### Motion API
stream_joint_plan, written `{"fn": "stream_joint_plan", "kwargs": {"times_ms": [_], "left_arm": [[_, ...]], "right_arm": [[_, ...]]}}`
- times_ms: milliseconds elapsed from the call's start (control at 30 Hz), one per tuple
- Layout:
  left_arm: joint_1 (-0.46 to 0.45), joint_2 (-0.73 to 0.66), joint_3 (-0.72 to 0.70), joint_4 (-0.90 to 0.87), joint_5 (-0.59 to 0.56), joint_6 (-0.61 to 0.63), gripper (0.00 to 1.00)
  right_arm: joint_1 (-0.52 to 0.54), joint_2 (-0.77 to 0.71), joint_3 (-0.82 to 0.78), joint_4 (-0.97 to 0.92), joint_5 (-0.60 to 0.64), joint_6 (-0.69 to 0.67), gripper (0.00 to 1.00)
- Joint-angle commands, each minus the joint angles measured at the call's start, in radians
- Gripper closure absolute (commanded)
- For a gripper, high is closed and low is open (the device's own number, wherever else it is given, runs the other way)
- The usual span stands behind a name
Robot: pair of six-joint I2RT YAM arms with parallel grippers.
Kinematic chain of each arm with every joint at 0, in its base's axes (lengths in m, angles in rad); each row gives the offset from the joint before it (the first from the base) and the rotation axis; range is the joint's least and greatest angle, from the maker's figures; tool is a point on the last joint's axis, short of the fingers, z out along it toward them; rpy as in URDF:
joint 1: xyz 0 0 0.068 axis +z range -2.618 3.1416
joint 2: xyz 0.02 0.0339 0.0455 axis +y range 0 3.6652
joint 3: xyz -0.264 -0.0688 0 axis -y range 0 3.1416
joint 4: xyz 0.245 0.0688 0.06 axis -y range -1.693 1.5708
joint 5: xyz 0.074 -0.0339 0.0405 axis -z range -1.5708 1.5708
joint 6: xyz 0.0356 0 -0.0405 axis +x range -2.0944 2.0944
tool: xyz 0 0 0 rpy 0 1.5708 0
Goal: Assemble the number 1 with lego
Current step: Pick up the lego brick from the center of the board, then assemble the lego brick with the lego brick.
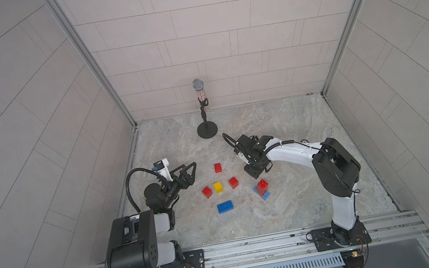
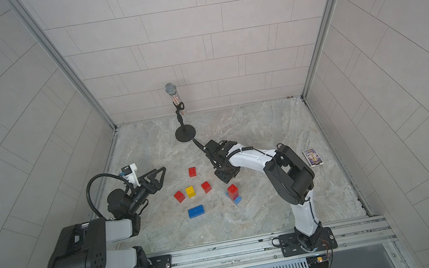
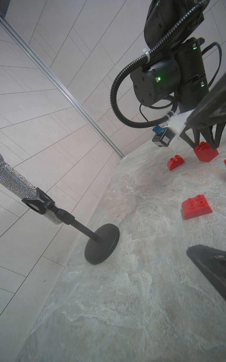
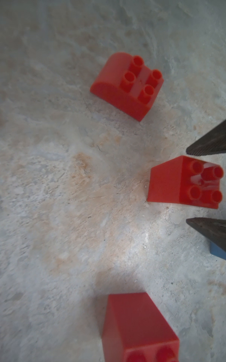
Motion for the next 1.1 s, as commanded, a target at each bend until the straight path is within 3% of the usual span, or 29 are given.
{"fn": "stream_joint_plan", "kwargs": {"times_ms": [0,300,767,1067], "left_arm": [[0.006,0.002,0.007,0.047,0.011,-0.007,0.00],[0.005,-0.002,0.005,0.047,0.011,-0.007,0.00],[0.006,-0.013,0.000,0.047,0.010,-0.006,0.00],[0.006,-0.012,0.000,0.048,0.010,-0.006,0.00]], "right_arm": [[-0.001,0.009,0.022,0.002,0.001,-0.004,0.56],[0.006,-0.107,0.002,-0.039,0.009,-0.006,0.80],[0.064,-0.405,-0.057,-0.282,0.028,0.096,0.81],[0.155,-0.452,-0.121,-0.287,0.044,0.193,0.81]]}}
